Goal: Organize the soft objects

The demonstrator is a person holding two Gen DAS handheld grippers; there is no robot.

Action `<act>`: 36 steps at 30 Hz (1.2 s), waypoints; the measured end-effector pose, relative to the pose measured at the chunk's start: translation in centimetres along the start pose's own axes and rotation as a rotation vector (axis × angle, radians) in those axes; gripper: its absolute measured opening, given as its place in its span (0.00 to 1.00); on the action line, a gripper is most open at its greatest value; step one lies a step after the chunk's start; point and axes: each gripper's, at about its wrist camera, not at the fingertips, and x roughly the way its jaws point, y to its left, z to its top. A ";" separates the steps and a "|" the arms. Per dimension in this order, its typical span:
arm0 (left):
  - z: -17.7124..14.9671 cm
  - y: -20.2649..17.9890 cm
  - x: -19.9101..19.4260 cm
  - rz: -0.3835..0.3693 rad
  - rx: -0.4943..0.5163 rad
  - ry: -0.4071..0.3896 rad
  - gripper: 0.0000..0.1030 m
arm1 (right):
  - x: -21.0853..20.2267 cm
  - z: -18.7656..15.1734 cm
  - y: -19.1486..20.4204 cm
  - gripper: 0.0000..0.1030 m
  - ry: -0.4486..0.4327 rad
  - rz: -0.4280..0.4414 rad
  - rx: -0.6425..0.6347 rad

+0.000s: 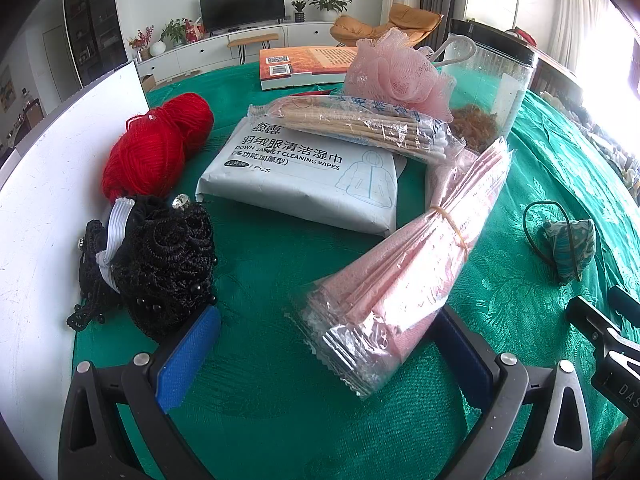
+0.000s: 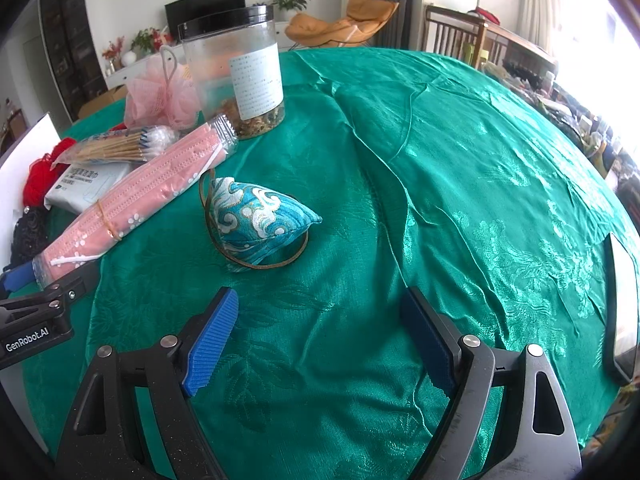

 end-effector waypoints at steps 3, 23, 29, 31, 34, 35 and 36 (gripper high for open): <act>0.0 0.0 0.0 0.000 0.000 0.000 1.00 | 0.0 0.0 0.0 0.83 0.000 0.000 0.000; 0.0 0.0 0.0 0.000 0.000 0.000 1.00 | 0.0 0.0 0.0 0.83 0.000 0.000 0.000; 0.0 0.0 0.0 0.000 0.000 0.000 1.00 | -0.3 -0.3 0.2 0.83 -0.001 0.005 0.002; 0.0 0.0 0.0 0.000 -0.001 0.000 1.00 | -0.3 -0.3 0.2 0.83 -0.001 0.007 0.003; 0.0 0.0 0.0 0.000 -0.001 0.000 1.00 | -0.3 -0.3 0.2 0.84 0.000 0.006 0.000; 0.0 0.0 0.0 0.000 -0.001 0.000 1.00 | -0.3 -0.4 0.2 0.84 0.000 0.007 0.000; 0.0 0.0 0.0 0.000 -0.001 0.000 1.00 | -0.3 -0.4 0.1 0.84 0.000 0.007 0.000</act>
